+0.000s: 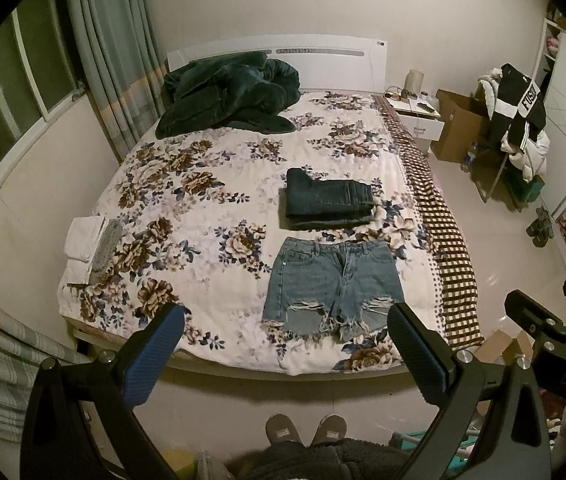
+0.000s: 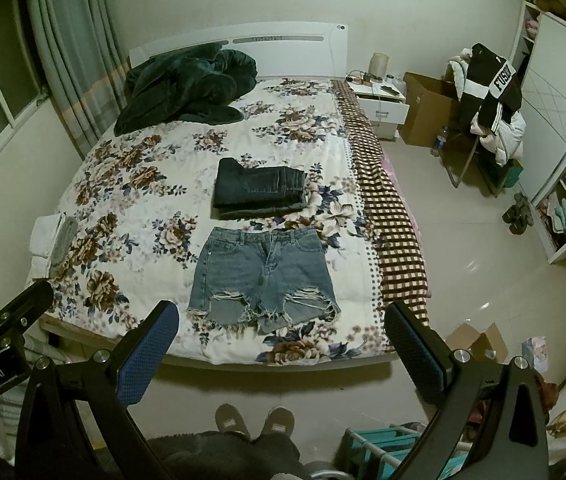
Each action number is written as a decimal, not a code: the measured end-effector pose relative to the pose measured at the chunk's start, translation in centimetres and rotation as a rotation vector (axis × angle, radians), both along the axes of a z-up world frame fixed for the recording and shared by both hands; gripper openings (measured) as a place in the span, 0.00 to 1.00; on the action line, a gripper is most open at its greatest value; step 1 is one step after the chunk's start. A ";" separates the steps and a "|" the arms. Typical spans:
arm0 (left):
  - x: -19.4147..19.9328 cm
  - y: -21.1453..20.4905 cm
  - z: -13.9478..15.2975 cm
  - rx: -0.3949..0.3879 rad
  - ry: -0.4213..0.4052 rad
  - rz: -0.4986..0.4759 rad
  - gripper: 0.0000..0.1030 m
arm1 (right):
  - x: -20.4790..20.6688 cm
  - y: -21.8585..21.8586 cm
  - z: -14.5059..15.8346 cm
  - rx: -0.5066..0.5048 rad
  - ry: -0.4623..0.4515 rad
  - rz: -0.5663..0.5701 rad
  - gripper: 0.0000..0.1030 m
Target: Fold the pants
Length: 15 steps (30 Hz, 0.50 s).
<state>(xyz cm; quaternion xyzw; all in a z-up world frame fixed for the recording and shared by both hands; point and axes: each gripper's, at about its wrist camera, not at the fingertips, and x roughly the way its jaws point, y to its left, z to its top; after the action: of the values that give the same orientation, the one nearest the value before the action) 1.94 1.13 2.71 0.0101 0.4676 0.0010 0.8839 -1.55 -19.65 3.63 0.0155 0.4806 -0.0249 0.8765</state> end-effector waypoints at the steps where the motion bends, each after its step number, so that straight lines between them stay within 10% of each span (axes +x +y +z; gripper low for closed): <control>1: 0.0 0.0 0.0 0.002 -0.002 0.002 1.00 | -0.1 -0.1 -0.1 0.000 0.000 0.001 1.00; 15: 0.4 0.1 0.8 0.004 -0.009 0.001 1.00 | -0.2 -0.3 0.1 0.007 -0.004 0.001 1.00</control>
<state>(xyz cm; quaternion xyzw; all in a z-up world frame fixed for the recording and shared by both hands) 2.31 1.25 3.46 0.0119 0.4635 0.0024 0.8860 -1.75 -19.94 3.77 0.0184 0.4791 -0.0229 0.8773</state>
